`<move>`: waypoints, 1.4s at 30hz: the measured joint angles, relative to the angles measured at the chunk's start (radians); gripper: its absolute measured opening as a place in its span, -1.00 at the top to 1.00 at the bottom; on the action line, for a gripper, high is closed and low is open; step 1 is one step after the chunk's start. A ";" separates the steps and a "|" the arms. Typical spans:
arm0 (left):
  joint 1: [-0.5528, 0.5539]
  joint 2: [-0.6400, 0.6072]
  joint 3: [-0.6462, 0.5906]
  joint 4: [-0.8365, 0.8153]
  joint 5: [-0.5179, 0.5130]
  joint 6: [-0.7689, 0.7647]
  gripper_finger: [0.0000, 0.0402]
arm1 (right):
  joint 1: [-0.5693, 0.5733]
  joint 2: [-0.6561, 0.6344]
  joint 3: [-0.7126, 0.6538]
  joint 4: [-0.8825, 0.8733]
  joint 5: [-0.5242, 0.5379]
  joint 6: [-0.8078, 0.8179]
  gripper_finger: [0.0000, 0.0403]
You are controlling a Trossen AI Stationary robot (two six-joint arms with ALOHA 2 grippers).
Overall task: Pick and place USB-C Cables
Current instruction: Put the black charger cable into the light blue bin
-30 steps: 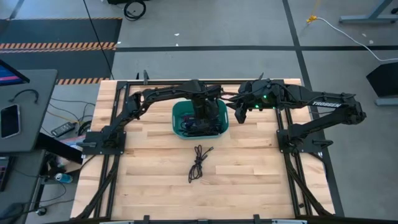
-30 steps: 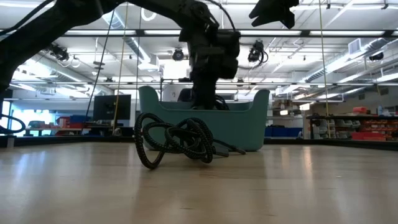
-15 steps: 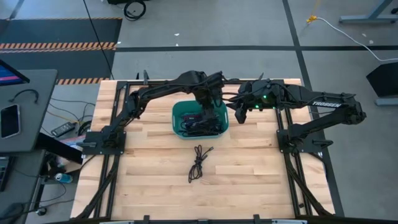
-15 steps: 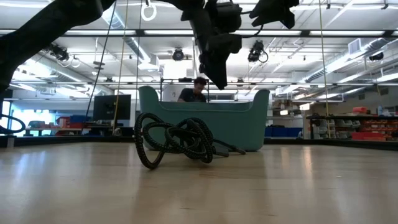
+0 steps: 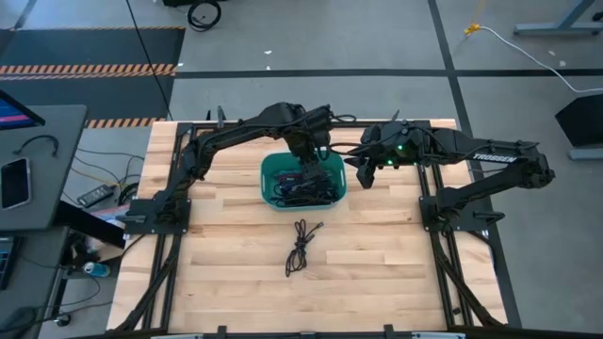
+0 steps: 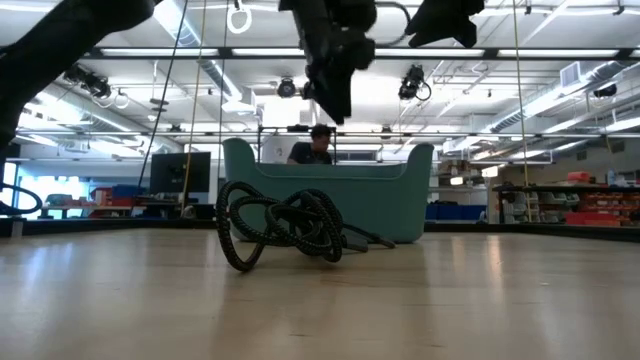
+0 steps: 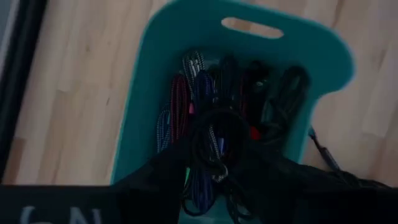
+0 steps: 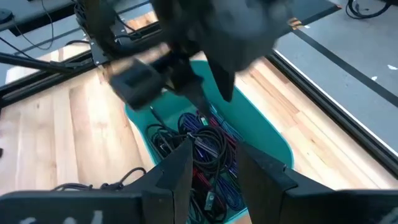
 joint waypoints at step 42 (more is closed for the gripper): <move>-0.696 -0.445 -0.208 0.097 -0.347 -0.546 0.19 | 0.000 0.000 0.000 -0.004 0.007 -0.093 0.36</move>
